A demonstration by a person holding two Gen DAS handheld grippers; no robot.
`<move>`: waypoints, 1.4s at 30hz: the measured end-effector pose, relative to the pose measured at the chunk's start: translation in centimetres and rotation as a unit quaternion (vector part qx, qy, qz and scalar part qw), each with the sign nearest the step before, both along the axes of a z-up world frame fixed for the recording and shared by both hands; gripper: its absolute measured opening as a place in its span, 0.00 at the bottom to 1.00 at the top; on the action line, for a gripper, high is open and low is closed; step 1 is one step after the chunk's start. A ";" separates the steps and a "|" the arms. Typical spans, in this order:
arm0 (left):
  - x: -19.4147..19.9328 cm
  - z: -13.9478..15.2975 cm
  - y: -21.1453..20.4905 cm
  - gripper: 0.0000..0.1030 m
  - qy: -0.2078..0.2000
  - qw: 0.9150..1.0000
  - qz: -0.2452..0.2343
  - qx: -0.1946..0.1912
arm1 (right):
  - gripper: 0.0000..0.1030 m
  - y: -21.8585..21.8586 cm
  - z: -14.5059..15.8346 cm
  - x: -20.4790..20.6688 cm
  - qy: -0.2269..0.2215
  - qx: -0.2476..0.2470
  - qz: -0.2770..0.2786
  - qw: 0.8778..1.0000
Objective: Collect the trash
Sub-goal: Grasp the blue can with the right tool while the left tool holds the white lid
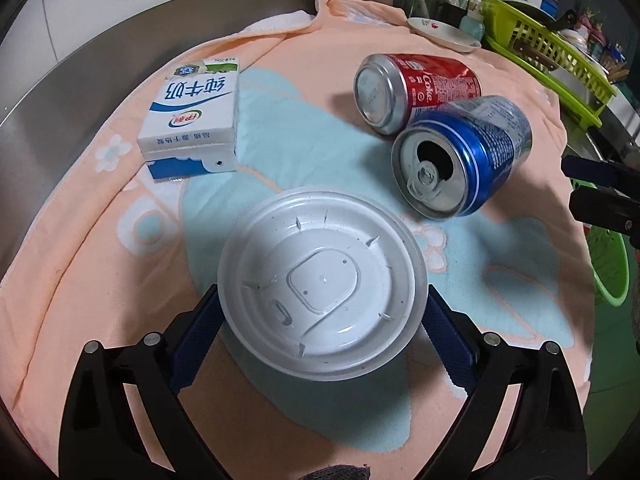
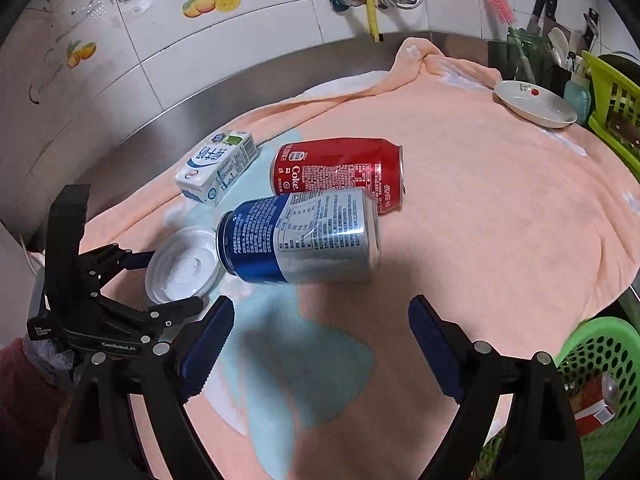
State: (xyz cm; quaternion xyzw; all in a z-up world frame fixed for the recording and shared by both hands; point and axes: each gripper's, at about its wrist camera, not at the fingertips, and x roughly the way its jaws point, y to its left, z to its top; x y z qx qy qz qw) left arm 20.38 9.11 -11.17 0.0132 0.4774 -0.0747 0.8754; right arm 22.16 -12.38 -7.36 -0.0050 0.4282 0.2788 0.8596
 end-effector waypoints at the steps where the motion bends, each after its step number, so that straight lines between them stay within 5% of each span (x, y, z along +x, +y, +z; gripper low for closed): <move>1: 0.0 0.0 0.1 0.87 -0.003 1.000 0.002 -0.001 | 0.83 0.2 0.1 0.1 0.000 -0.001 0.000 1.000; 10: -1.6 1.2 1.8 0.86 -0.037 0.999 0.031 -0.006 | 0.83 2.3 1.7 0.3 -0.016 0.017 0.006 1.000; 19: -4.0 3.0 5.4 0.86 -0.061 0.994 0.080 -0.032 | 0.83 8.2 2.6 1.0 -0.034 0.035 0.072 0.996; 32: -6.6 2.8 8.7 0.86 -0.061 0.991 0.113 -0.045 | 0.83 14.2 0.0 5.5 0.021 0.003 0.127 0.992; 42: -6.7 2.6 8.4 0.86 -0.060 0.991 0.105 -0.054 | 0.85 16.0 -0.9 5.9 0.016 -0.044 0.129 0.991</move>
